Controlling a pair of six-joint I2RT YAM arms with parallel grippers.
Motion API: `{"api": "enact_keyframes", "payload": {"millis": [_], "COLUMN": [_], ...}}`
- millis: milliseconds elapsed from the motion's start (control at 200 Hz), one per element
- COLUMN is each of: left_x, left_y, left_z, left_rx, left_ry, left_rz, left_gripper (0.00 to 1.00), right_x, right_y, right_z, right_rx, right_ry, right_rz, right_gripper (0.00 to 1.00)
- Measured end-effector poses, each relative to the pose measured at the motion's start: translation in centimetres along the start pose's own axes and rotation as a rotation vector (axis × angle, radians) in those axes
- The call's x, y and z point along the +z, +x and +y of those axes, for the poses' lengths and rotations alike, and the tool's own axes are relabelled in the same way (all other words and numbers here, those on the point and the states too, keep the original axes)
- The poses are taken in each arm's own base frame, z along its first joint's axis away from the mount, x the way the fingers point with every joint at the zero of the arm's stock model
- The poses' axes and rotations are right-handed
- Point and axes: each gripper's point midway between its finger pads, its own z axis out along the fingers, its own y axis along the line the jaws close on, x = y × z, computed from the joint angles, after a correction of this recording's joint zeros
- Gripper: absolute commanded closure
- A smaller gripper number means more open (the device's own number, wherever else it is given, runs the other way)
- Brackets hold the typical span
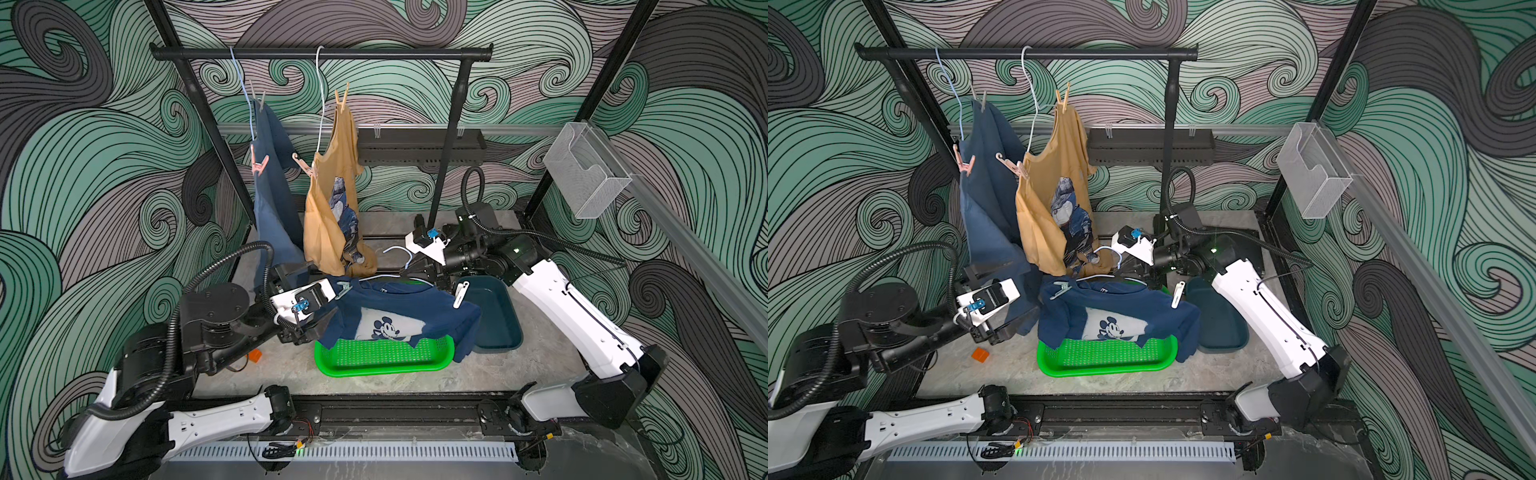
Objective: Remove the clothespins securing t-shirts to the hanger
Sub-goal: Remove the clothespin from the hanger.
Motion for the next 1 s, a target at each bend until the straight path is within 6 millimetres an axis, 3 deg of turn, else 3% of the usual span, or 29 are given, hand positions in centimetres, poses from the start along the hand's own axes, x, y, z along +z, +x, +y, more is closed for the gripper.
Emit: {"api": "enact_keyframes", "payload": {"millis": [95,275,430,560,751,1001], "left_x": [0.1,3.6,5.7,6.5,7.7,9.5], "left_y": [1.3,4.7,6.5,7.6,9.7,9.9], "left_z": [-0.7,-3.5,-4.1,-4.0,-5.5,-6.1], "left_rx": [0.052,0.137,0.133,0.111,0.089,0.103], "left_ry": [0.054,0.207,0.295,0.328,0.375,0.329], "left_rz": [0.093,0.349,0.451,0.459,0.410,0.273], "left_gripper": [0.11,0.29,0.34,0.35,0.35,0.34], "right_x": [-0.1,0.3,0.5,0.6,0.5,0.3], "right_y": [-0.1,0.6,0.9,1.0,1.0,0.8], "right_z": [0.1,0.6,1.2,1.2,1.1,1.2], "right_rx": [-0.039,-0.068,-0.081,-0.083,-0.080,-0.064], "right_ry": [-0.006,-0.022,-0.037,-0.038,-0.035,-0.037], "right_rz": [0.016,0.058,0.076,0.081,0.081,0.074], "right_gripper": [1.00,1.00,1.00,1.00,1.00,1.00]}}
